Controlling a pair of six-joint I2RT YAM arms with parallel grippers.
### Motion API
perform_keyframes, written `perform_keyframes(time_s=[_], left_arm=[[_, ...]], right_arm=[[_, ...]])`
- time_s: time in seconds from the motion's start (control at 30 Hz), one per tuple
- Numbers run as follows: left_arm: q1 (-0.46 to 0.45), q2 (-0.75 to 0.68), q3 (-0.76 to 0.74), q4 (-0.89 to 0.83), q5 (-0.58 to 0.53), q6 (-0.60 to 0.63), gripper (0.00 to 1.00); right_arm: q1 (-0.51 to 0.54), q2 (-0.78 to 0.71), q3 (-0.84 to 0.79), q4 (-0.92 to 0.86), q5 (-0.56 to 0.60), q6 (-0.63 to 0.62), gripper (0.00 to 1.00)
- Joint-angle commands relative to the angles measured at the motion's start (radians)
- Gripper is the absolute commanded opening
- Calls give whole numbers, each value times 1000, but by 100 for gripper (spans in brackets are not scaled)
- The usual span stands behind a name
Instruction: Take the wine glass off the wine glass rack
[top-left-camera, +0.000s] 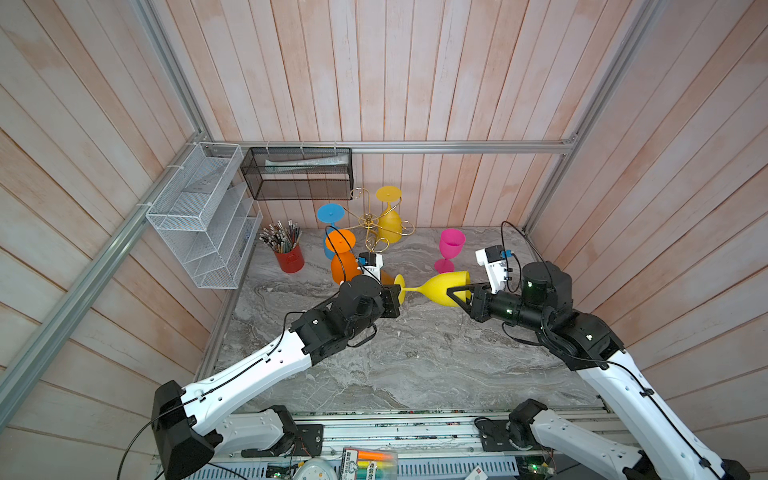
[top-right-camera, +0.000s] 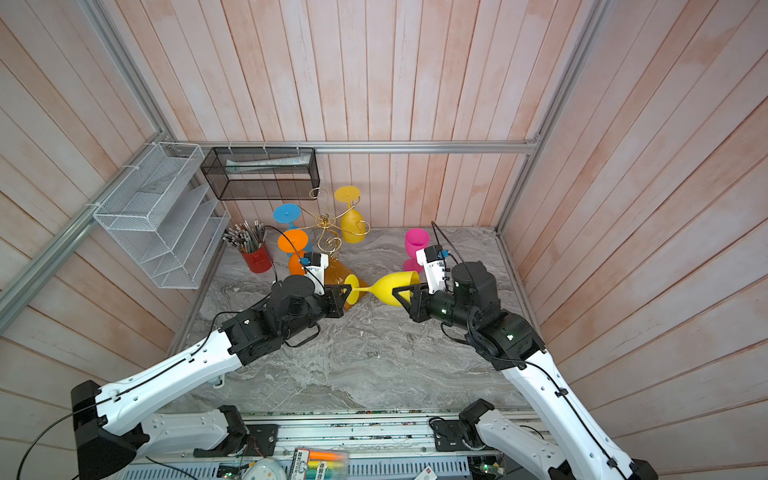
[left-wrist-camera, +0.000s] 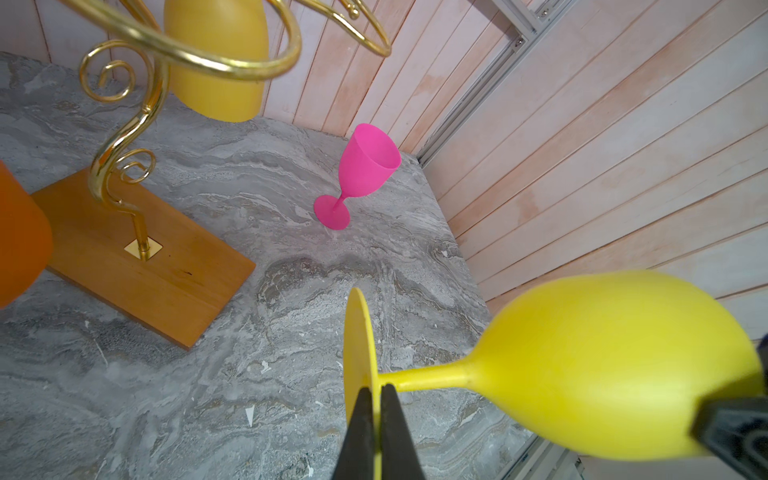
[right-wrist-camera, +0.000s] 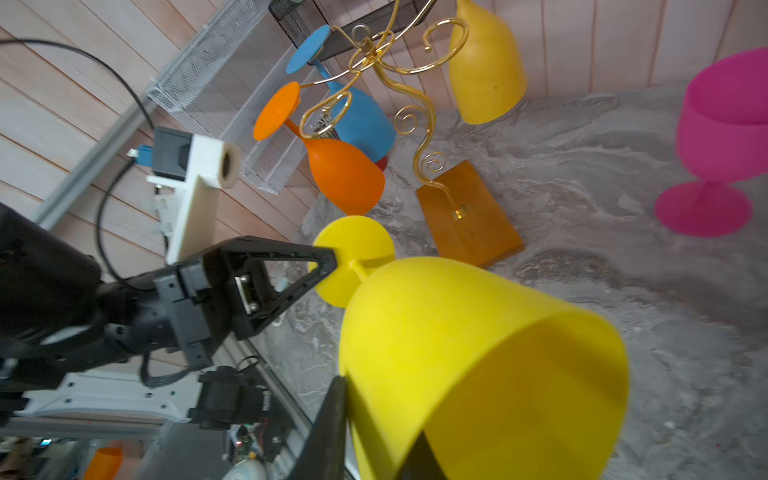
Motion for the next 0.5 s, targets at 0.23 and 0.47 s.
perform_keyframes(time_s=[0.23, 0.47], left_arm=[[-5, -50, -38, 69, 24, 52, 52], [-20, -104, -70, 65, 51, 148, 81]], right_arm=[[-24, 22, 96, -88, 148, -31, 0], [-90, 78, 216, -266, 275, -73, 0]])
